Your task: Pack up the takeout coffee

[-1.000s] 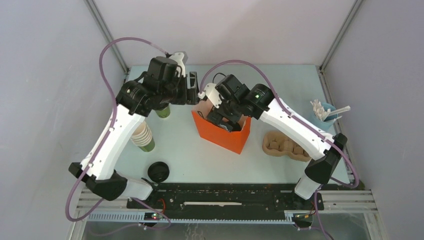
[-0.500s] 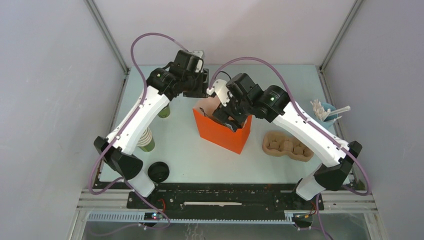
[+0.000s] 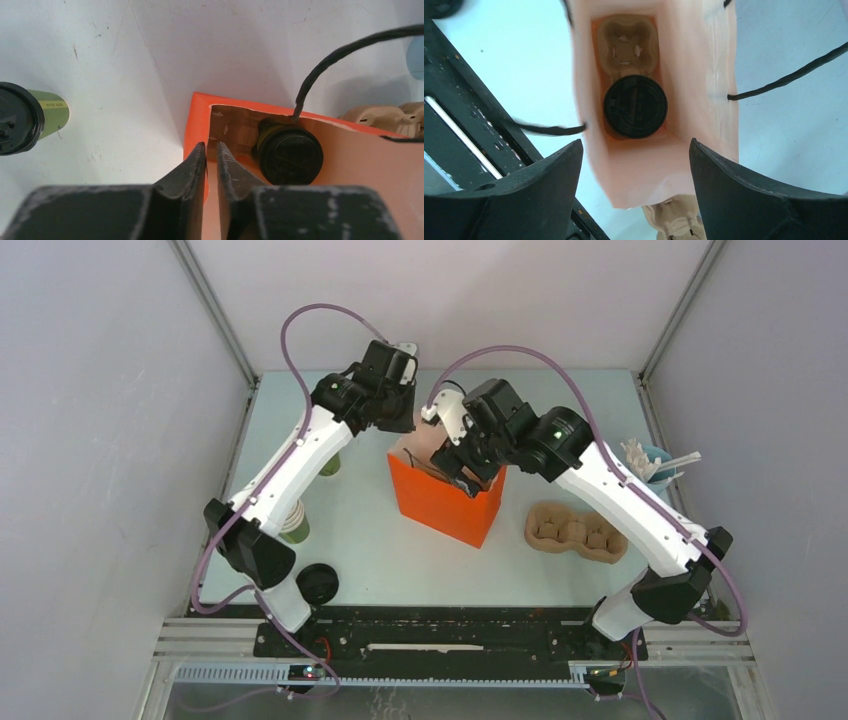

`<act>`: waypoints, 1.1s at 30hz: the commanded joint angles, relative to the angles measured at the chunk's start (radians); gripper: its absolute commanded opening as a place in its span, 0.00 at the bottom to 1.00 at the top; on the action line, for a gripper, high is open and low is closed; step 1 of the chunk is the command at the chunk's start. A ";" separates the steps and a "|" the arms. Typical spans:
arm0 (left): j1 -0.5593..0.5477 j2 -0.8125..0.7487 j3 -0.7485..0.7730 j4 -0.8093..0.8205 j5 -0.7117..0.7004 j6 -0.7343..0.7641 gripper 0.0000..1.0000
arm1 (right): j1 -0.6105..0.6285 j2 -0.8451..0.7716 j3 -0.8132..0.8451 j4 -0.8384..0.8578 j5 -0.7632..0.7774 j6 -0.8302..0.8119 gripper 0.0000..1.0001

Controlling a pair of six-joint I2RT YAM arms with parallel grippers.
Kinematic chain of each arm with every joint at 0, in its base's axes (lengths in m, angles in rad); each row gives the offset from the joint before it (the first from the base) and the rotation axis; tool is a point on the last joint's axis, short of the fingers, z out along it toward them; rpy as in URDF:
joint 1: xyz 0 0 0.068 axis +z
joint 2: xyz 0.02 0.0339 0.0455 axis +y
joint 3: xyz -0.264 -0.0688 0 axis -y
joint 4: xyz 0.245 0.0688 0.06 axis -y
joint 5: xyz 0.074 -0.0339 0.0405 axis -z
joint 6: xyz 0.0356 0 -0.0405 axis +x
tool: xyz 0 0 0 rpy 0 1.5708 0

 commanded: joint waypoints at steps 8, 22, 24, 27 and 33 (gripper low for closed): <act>0.002 -0.153 -0.166 0.193 -0.023 0.055 0.00 | -0.011 -0.156 0.151 0.070 0.081 0.153 0.80; -0.059 -0.486 -0.568 0.390 -0.041 0.036 0.00 | -0.184 -0.310 -0.072 0.259 -0.026 0.342 0.79; -0.077 -0.531 -0.621 0.411 -0.061 0.032 0.00 | -0.187 -0.303 -0.092 0.259 -0.076 0.349 0.79; -0.102 -0.595 -0.695 0.441 -0.077 0.024 0.00 | -0.189 -0.279 -0.092 0.246 -0.092 0.383 0.79; -0.135 -0.683 -0.793 0.463 -0.092 -0.015 0.00 | -0.200 -0.192 -0.007 0.161 -0.065 0.448 0.77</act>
